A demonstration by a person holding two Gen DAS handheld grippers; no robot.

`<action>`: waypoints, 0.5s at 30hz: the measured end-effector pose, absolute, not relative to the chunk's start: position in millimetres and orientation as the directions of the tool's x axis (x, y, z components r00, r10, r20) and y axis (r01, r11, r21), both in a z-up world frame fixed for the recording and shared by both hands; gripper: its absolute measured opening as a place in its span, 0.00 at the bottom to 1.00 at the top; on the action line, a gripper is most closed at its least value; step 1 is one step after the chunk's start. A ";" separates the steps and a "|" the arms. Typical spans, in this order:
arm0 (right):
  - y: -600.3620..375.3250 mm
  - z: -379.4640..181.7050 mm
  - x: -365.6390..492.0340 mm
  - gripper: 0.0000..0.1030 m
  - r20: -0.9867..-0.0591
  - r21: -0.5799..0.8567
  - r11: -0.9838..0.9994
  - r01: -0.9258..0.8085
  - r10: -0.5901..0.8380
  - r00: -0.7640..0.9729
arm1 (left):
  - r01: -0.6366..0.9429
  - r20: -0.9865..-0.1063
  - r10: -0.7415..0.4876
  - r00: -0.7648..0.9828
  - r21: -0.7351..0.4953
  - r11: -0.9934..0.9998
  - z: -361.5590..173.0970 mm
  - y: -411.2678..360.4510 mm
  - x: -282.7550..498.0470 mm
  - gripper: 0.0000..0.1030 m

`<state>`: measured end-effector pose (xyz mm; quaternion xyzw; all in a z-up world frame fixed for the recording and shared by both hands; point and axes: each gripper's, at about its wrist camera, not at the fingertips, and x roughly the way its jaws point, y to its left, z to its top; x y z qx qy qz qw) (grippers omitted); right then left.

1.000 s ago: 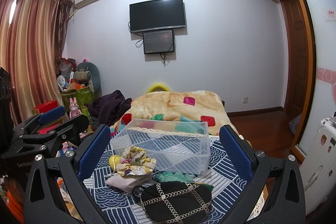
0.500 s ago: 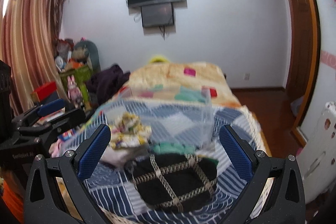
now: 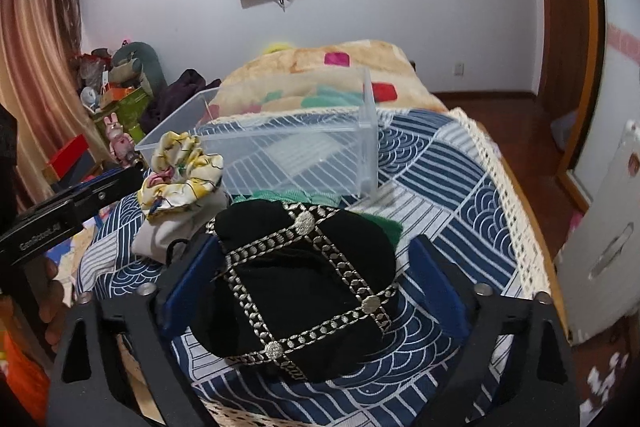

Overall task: Organize soft objects
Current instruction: 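Grasp the floral scrunchie with the left tool while the right tool grasps the black bag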

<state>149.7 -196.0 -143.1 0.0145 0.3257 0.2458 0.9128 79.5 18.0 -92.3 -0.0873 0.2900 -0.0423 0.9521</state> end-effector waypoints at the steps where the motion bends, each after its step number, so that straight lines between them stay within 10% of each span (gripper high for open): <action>1: -195.4 -144.6 151.9 0.77 -0.588 0.193 0.878 -0.439 0.462 0.664 | 0.027 -0.547 -0.128 0.828 -0.190 0.981 -92.6 18.0 83.5 0.44; 9: -196.1 -142.0 148.3 0.39 -0.573 0.190 0.871 -0.452 0.472 0.670 | 0.003 -0.576 -0.124 0.808 -0.205 0.979 -104.2 25.5 107.2 0.43; 15: -193.7 -133.5 141.9 0.25 -0.539 0.153 0.867 -0.475 0.476 0.695 | 0.025 -0.585 -0.140 0.799 -0.200 0.979 -110.1 18.1 107.1 0.21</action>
